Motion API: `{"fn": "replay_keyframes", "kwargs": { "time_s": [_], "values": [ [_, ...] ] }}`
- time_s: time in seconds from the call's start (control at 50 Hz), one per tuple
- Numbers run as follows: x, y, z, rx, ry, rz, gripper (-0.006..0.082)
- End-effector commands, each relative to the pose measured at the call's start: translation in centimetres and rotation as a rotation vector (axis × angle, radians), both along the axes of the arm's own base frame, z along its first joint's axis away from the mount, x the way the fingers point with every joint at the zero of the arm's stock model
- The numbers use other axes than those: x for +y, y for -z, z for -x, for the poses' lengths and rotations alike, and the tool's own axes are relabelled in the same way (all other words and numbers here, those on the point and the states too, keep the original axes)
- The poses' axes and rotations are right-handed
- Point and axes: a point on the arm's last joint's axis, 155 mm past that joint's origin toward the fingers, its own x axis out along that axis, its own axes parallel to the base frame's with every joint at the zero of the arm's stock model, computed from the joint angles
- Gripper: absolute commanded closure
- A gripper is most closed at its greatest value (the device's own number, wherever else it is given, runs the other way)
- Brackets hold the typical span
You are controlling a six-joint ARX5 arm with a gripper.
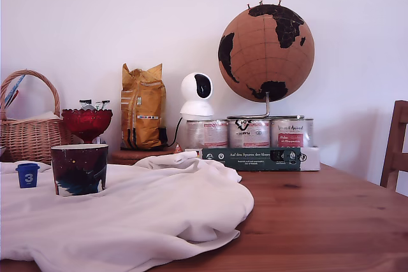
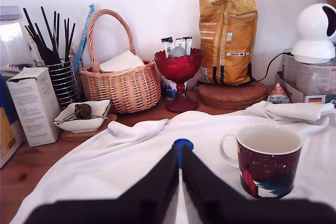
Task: Pick the blue coffee capsule and place it inside the red coffee cup
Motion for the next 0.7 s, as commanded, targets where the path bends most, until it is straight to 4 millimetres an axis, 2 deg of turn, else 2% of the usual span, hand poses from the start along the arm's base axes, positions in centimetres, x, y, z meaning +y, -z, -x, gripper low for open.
{"fn": "replay_keyframes", "kwargs": {
  "time_s": [0.0,0.2,0.3,0.52,0.68],
  "values": [
    [-1.7,3.1,0.0,0.092,0.092,0.072,0.0791],
    [-2.3,3.2,0.1,0.097,0.120,0.097,0.0791],
    [-2.6,3.0,0.1,0.095,0.134,0.167,0.0791],
    [-2.5,-0.4,0.1,-0.032,0.143,0.261,0.0790],
    [-1.6,-2.1,0.1,-0.074,0.098,0.296,0.0789]
  ]
}}
